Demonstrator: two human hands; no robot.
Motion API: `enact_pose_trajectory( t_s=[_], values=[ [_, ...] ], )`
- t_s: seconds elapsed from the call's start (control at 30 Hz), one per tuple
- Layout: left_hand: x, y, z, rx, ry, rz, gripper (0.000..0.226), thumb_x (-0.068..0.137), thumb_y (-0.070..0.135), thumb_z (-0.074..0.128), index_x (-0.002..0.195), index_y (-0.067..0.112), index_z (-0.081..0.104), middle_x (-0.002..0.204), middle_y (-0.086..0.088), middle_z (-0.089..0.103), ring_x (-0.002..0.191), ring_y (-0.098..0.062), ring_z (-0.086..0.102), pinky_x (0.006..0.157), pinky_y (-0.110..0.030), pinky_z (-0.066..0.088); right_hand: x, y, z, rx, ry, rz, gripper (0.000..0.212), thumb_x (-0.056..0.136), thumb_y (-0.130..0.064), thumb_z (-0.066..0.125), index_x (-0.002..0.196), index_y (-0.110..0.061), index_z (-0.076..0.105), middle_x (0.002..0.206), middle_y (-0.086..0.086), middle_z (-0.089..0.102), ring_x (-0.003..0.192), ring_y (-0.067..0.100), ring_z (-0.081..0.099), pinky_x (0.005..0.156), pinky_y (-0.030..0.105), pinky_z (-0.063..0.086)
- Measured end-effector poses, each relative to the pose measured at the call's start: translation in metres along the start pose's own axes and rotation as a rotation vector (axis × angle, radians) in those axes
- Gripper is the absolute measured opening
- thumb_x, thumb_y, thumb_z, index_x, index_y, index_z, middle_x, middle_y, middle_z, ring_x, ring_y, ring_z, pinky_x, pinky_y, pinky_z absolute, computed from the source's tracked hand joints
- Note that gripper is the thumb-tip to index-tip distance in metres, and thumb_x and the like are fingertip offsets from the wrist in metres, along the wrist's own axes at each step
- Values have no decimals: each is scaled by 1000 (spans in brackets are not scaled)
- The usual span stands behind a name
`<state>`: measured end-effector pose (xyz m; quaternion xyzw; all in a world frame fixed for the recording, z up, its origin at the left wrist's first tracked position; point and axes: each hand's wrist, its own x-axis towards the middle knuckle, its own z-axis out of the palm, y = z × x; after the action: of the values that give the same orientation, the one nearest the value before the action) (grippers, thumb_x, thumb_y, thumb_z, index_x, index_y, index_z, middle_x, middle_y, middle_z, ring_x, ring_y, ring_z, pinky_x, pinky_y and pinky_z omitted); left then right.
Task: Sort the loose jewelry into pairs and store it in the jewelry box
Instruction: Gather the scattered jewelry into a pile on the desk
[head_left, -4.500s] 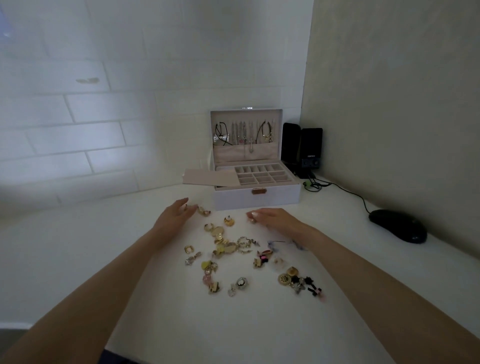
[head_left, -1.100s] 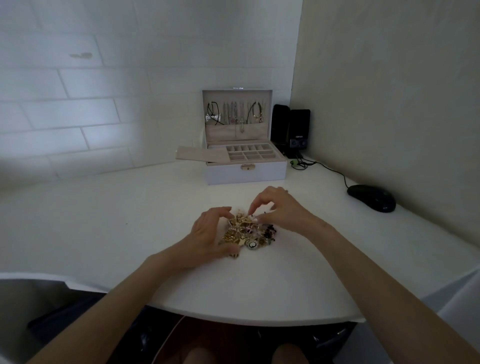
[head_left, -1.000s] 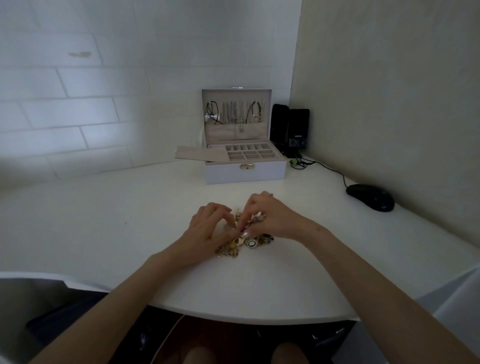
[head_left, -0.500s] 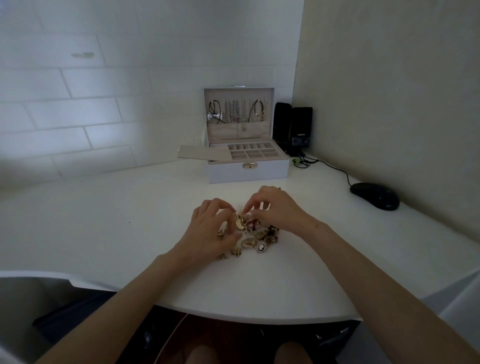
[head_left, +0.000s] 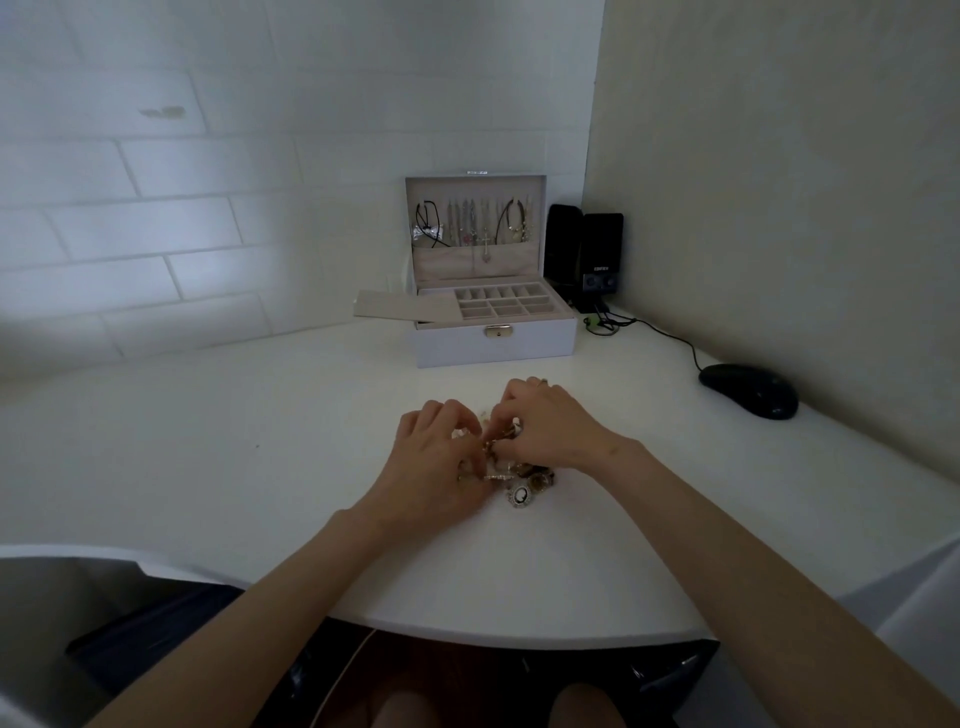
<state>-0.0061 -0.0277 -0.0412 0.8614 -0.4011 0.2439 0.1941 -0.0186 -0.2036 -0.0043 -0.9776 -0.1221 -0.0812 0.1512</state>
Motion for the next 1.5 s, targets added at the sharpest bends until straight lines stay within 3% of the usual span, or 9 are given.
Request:
enact_pose_trajectory(
  t_s=[0.17, 0.47, 0.57, 0.73, 0.83, 1.03, 1.13, 1.27, 1.5],
  values=[
    [-3, 4, 0, -11, 22, 20, 33, 71, 55, 58, 81, 24, 61, 98, 5, 52, 91, -10, 39, 80, -23, 26, -2, 2, 5, 6, -14, -15, 28, 81, -44, 64, 104, -29, 68, 95, -4, 47, 90, 13, 37, 80, 28, 29],
    [0, 7, -1, -18, 22, 155, 12, 75, 38, 60, 76, 27, 65, 95, 5, 57, 88, -12, 44, 78, -23, 27, -3, 8, 6, 53, 4, -3, 15, 81, -31, 66, 90, -20, 70, 92, -6, 48, 89, 11, 40, 76, 23, 28],
    [1, 4, -4, -61, 44, 106, 17, 75, 40, 58, 75, 24, 64, 94, 7, 58, 88, -9, 42, 78, -20, 24, -2, 11, 7, 150, 19, 37, 12, 81, -29, 68, 88, -19, 69, 92, -7, 53, 91, 12, 46, 78, 24, 36],
    [1, -1, -10, -272, 18, -56, 18, 80, 40, 54, 82, 23, 61, 82, 13, 63, 80, -7, 51, 75, -21, 36, -9, 7, -2, 518, 55, 136, 7, 77, -16, 74, 77, -12, 68, 78, -1, 66, 69, 6, 57, 63, 17, 45],
    [2, 4, -15, -472, -5, -205, 11, 84, 20, 65, 84, 10, 63, 77, 10, 65, 74, -9, 59, 72, -18, 46, -9, 5, -4, 604, 81, 163, 9, 76, -11, 74, 75, -14, 65, 75, -2, 66, 66, 5, 58, 58, 14, 44],
    [7, 10, -20, -693, 67, -470, 20, 80, 26, 71, 84, 11, 58, 76, 2, 66, 65, -2, 61, 62, -14, 50, -9, 5, -5, 673, 96, 158, 28, 76, -4, 72, 99, -17, 65, 77, -1, 68, 66, 6, 63, 61, 17, 49],
    [9, 8, -22, -770, 81, -494, 24, 79, 28, 71, 94, 17, 56, 81, 1, 67, 75, -10, 65, 69, -20, 54, -9, 5, -7, 669, 82, 138, 34, 78, -3, 70, 104, -23, 68, 77, -1, 69, 64, 5, 61, 59, 16, 48],
    [7, 3, -24, -811, 63, -468, 31, 83, 21, 68, 110, 26, 54, 85, -6, 67, 81, -22, 66, 81, -36, 55, -8, 4, -8, 665, 88, 125, 34, 79, 0, 67, 88, -33, 72, 81, -1, 70, 76, 15, 65, 73, 25, 56],
    [3, 5, -25, -774, 48, -458, 14, 88, 23, 62, 102, 21, 64, 84, -1, 69, 77, -11, 67, 80, -31, 56, -12, 3, -8, 684, 132, 141, 28, 79, -1, 68, 85, -27, 76, 90, -6, 70, 80, 15, 66, 74, 24, 55]
  ],
)
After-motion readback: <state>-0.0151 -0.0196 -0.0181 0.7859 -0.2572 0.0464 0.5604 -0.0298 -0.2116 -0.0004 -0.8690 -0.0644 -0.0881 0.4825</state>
